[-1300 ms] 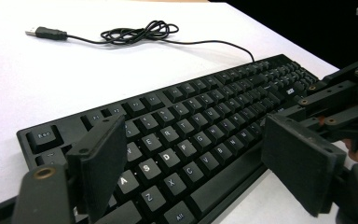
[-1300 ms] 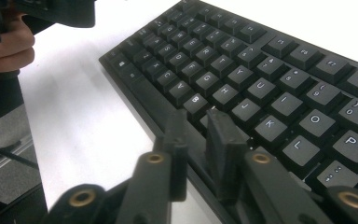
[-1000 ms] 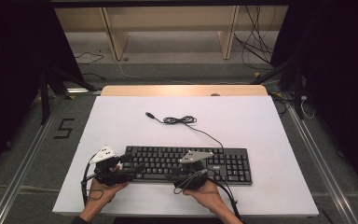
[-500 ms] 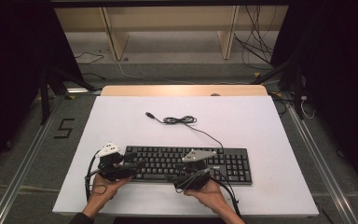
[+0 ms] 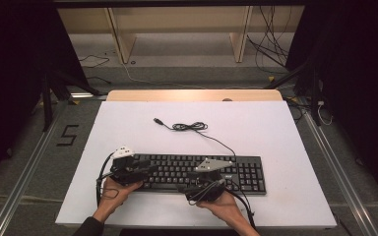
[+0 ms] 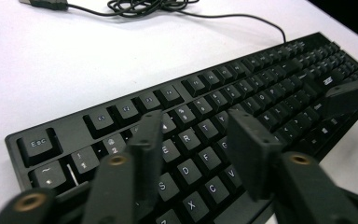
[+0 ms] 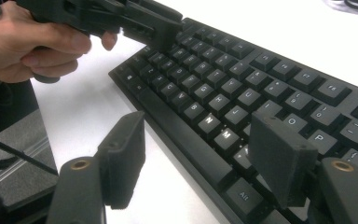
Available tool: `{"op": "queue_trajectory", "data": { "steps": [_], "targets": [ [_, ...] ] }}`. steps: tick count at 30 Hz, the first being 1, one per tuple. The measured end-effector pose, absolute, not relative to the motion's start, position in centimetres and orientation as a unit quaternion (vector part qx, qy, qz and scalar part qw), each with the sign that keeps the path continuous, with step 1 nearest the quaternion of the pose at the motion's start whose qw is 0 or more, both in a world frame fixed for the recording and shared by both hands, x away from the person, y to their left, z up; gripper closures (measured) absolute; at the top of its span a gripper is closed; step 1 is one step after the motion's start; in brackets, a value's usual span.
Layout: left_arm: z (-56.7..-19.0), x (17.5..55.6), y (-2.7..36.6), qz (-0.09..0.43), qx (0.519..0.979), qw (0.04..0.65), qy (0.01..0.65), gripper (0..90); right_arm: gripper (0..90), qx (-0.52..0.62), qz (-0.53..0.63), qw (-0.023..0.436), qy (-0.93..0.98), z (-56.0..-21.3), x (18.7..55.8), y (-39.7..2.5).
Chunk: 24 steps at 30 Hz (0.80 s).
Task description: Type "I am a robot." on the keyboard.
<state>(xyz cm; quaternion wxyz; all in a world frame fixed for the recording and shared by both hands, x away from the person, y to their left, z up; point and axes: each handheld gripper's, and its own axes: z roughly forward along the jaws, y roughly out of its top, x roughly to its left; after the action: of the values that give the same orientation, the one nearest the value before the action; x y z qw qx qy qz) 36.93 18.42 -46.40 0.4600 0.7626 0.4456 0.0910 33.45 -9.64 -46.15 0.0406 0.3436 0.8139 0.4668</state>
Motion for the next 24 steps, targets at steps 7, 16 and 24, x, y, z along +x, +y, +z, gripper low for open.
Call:
{"op": "queue_trajectory", "data": {
  "steps": [7, 16, 24],
  "targets": [
    [-46.6, 37.6, 17.6, 0.093, 0.772, 0.444, 0.446, 71.3, 36.1, 0.347, 0.469, 0.044, 0.811, -46.1, 33.3, -10.0],
    [-47.1, 38.2, 16.7, 0.092, 0.787, 0.425, 0.437, 83.5, 36.1, 0.349, 0.47, 0.044, 0.81, -46.1, 33.1, -10.3],
    [-47.5, 38.6, 16.7, 0.089, 0.791, 0.417, 0.439, 88.8, 35.7, 0.348, 0.471, 0.044, 0.809, -46.1, 33.0, -10.4]
  ]
}}
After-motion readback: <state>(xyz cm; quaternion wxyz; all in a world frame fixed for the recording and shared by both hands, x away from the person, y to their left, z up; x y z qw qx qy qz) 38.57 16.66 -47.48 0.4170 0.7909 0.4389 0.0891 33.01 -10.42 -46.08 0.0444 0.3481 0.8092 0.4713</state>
